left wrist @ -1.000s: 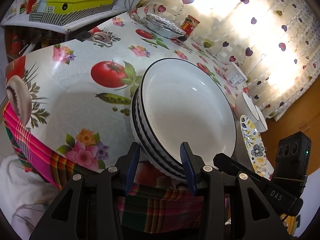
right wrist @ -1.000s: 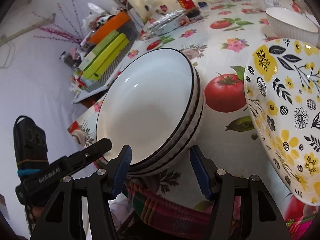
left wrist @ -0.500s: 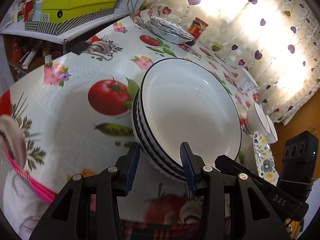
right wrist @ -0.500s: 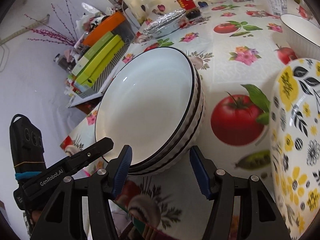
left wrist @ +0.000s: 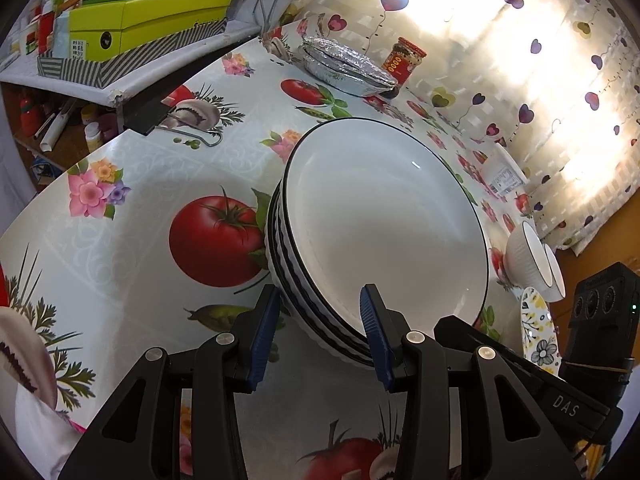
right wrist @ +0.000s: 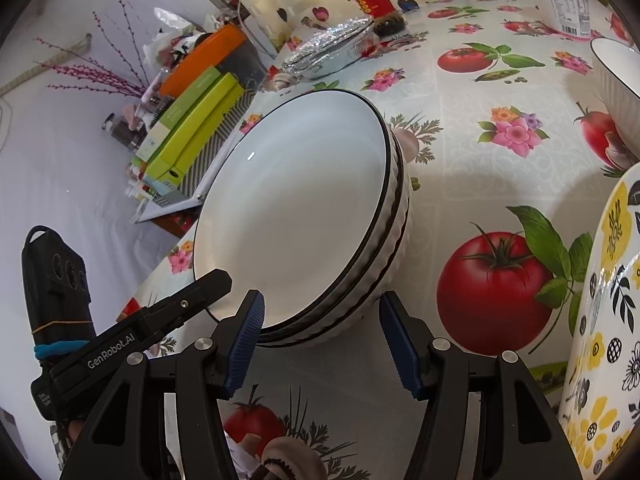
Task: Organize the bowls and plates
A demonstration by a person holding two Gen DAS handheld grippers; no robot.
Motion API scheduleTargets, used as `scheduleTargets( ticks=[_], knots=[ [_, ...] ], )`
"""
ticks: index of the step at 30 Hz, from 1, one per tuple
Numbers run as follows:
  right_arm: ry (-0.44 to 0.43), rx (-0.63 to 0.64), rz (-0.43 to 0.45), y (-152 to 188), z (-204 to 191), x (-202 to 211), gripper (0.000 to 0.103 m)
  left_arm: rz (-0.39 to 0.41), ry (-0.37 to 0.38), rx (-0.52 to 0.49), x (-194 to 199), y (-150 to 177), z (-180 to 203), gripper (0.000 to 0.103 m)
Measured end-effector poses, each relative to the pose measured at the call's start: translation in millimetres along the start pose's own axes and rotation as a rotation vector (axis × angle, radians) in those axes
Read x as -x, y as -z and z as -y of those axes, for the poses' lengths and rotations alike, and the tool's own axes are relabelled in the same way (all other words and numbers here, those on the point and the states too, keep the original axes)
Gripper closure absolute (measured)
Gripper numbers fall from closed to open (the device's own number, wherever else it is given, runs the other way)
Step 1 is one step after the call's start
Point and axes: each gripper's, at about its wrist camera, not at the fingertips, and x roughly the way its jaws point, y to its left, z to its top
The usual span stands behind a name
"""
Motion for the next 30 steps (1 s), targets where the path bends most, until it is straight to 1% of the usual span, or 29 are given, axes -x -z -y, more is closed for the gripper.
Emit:
scheduleTargets(
  ticks=[4,9,11,13,18,21,24,25,27,30],
  knots=[
    [-0.008,0.005,0.002,-1,1,6,0.043,0.006,0.032,0.009,5,0,-5,0.061],
    [-0.018,0.04,0.02,7,-2,25,0.043,0.039,-0.009,-0.014,21,-2,-2,0.059],
    [-0.019,0.06,0.045,10,-4,36,0.043,0.067,-0.013,-0.036,30,-4,5,0.059],
    [-0.016,0.076,0.068,12,-6,49,0.043,0.087,-0.001,-0.065,38,-6,18,0.059],
    [-0.008,0.104,0.153,11,0,90,0.043,0.1,0.032,-0.149,45,-9,57,0.059],
    [0.035,0.102,0.227,4,15,120,0.043,0.091,0.058,-0.198,41,-13,85,0.059],
    [0.097,0.088,0.286,-4,34,148,0.043,0.074,0.085,-0.245,31,-15,114,0.059],
    [0.132,0.087,0.308,-7,42,158,0.043,0.066,0.098,-0.261,27,-16,123,0.059],
    [0.199,0.086,0.335,-11,53,171,0.043,0.049,0.12,-0.291,17,-17,144,0.059],
    [0.243,0.065,0.365,-18,74,188,0.043,0.03,0.144,-0.319,4,-16,168,0.059]
  ],
)
